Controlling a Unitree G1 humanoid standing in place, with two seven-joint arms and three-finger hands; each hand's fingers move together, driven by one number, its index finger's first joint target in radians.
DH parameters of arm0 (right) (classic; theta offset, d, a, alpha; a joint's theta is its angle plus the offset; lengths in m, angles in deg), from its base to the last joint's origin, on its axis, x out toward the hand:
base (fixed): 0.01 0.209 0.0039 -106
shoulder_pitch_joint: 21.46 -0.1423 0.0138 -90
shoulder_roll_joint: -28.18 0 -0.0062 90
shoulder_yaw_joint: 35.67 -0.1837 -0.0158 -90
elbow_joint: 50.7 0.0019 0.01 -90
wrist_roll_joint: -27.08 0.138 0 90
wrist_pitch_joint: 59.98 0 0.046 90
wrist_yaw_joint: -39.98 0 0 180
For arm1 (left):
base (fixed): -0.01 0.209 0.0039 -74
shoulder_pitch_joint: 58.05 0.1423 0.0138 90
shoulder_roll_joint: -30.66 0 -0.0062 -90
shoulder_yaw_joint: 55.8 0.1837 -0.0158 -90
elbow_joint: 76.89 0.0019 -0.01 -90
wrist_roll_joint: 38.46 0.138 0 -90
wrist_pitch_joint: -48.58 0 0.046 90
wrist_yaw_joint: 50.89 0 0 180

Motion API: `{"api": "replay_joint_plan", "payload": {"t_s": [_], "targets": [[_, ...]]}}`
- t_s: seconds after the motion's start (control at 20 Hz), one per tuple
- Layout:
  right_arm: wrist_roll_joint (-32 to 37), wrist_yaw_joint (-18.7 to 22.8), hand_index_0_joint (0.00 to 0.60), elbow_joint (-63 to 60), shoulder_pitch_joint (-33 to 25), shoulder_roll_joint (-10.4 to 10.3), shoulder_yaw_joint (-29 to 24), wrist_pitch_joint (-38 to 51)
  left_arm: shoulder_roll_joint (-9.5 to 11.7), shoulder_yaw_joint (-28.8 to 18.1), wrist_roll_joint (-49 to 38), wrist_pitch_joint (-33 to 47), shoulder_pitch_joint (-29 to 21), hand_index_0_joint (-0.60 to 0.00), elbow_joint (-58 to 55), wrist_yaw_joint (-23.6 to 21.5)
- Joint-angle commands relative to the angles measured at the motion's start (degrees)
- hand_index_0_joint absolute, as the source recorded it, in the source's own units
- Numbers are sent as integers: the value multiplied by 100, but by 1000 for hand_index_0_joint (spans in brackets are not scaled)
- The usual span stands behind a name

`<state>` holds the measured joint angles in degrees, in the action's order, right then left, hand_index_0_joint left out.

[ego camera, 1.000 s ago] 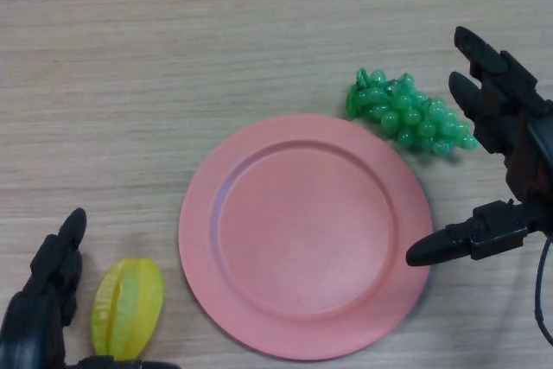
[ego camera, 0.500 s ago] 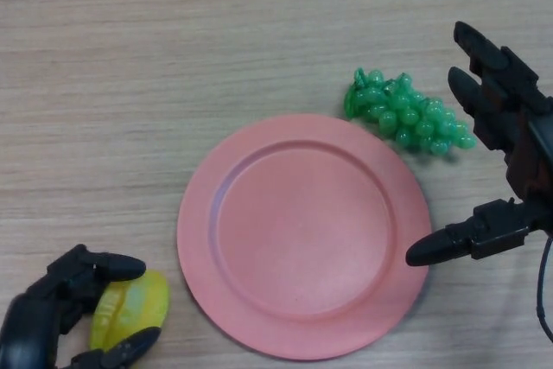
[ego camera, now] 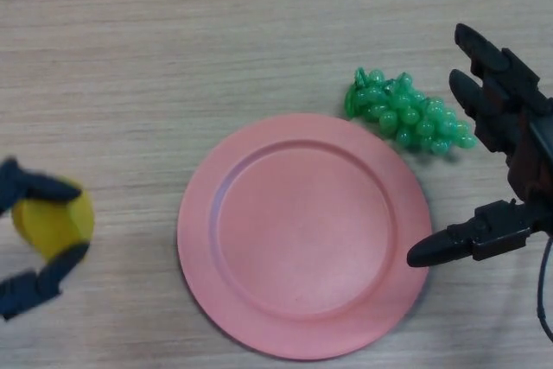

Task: Pick up the yellow starfruit and place it on the plate

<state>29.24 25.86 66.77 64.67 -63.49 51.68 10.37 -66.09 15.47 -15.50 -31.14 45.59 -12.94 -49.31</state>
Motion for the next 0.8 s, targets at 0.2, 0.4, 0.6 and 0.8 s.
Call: {"api": "replay_joint_plan", "payload": {"t_s": [0.2,0.4,0.6,0.8], "targets": [[368,31,0,361,-124,155,-417,669,220,875,83,-415,-488,-600,-823,160],[413,-7,0,444,-42,175,-528,662,262,1717,170,-666,-883,-600,-525,-284],[406,-8,0,495,-6,227,-677,683,271,1927,-19,-834,-1074,-600,-407,-466],[367,11,0,431,19,232,-714,813,262,1886,-414,-631,-1120,-600,-302,-571]]}}
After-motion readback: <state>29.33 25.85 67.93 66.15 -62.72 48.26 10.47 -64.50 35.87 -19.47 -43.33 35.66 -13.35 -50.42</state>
